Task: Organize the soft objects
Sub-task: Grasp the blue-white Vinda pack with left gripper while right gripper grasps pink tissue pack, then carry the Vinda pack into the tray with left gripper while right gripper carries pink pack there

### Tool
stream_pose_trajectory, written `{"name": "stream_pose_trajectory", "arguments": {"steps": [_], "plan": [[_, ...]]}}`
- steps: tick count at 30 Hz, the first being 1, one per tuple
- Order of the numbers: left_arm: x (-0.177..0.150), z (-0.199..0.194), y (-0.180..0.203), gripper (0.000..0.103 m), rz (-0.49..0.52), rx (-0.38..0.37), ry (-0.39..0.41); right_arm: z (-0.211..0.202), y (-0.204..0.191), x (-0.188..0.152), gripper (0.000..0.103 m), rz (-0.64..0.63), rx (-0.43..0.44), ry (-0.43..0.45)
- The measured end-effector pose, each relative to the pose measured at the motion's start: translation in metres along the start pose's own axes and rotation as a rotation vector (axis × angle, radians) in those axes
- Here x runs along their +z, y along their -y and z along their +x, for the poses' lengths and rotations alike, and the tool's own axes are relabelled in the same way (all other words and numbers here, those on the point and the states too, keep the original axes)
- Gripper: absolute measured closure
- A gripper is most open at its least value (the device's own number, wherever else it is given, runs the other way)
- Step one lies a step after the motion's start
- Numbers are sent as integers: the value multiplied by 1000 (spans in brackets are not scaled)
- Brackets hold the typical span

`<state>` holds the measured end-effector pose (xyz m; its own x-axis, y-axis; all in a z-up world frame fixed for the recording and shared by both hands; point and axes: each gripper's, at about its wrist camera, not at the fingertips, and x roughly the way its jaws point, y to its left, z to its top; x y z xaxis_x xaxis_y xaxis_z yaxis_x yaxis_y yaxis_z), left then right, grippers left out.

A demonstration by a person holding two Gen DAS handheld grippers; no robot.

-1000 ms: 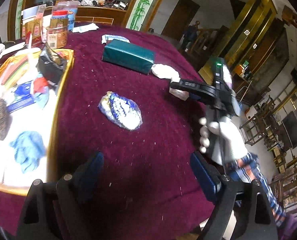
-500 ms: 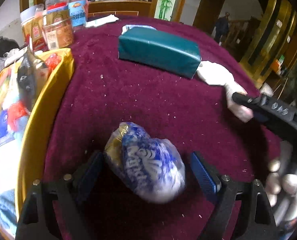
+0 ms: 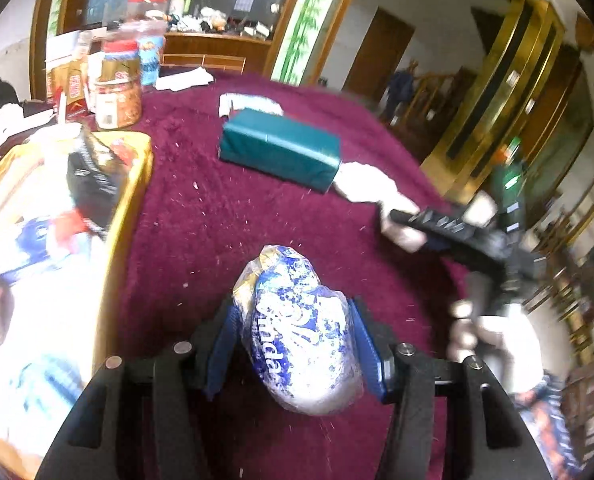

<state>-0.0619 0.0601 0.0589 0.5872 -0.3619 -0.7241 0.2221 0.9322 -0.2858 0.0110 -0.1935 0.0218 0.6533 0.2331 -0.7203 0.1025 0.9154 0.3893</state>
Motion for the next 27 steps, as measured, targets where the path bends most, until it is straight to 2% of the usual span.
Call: {"name": "stream_pose_trajectory", "arguments": {"steps": [2, 5, 10, 14, 19, 23, 27], "plan": [[-1, -23, -8, 45, -28, -41, 31, -2, 1, 0, 47, 2, -6, 14], [-6, -63, -33, 45, -89, -54, 77, -5, 4, 1, 47, 13, -17, 29], [-18, -117, -92, 45, -187, 44, 156, -13, 3, 0, 47, 5, -25, 62], [-34, -138, -142, 45, -298, 100, 182, -24, -8, -2, 47, -36, -31, 86], [-50, -142, -177, 45, -359, 137, 172, -51, -41, -10, 47, -90, 48, 82], [-54, -131, -185, 45, -358, 123, 149, -69, -94, -20, 47, -200, 121, 73], [-48, -121, -187, 44, -339, 155, 143, -71, -148, -38, 47, -310, 205, 17]]}}
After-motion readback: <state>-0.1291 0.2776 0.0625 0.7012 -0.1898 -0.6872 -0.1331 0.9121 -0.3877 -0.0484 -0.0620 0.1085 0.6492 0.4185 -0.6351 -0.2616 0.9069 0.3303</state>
